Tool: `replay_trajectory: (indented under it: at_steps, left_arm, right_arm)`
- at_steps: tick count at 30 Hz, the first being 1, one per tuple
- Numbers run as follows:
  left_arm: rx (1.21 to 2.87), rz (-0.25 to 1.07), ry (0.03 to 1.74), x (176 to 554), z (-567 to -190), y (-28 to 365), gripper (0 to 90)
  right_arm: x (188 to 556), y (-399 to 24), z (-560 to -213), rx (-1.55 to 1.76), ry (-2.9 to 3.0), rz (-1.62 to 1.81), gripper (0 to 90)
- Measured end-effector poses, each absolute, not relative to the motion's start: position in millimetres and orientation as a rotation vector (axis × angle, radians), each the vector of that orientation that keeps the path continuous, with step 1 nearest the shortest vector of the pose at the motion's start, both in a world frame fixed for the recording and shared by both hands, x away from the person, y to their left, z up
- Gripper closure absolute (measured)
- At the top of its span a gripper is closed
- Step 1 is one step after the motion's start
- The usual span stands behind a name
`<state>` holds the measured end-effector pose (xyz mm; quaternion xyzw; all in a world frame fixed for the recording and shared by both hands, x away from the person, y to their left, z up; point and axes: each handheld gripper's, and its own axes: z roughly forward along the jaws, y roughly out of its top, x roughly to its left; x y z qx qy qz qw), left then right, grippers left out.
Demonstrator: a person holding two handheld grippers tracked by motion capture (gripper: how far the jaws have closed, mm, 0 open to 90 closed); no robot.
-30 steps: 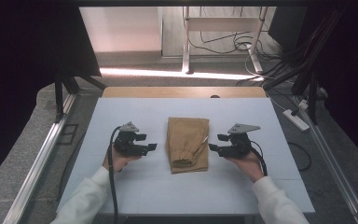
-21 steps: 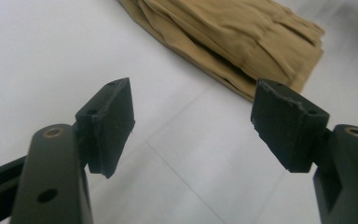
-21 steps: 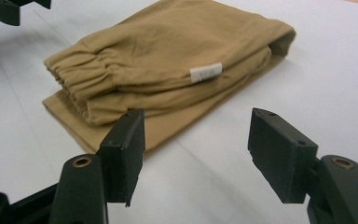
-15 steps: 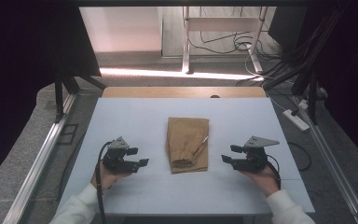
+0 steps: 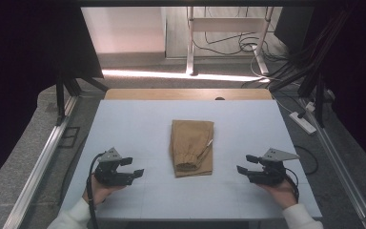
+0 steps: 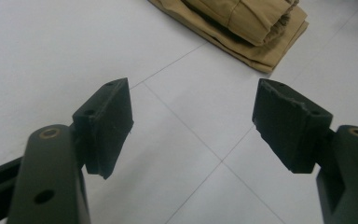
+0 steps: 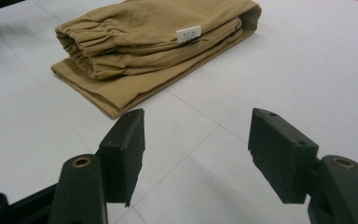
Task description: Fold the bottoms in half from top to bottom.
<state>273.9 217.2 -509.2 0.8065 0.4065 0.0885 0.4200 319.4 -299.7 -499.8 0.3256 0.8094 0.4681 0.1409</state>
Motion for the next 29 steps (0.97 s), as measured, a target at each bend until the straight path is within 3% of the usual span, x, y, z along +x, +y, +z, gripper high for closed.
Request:
replay_trajectory:
  at_steps: [29]
  left_arm:
    - [2.016, 0.223, 1.019, 275.4, -509.6, 218.2, 27.9]
  right_arm:
    - [319.6, -305.1, -499.9, 0.94, 2.334, 1.359, 36.9]
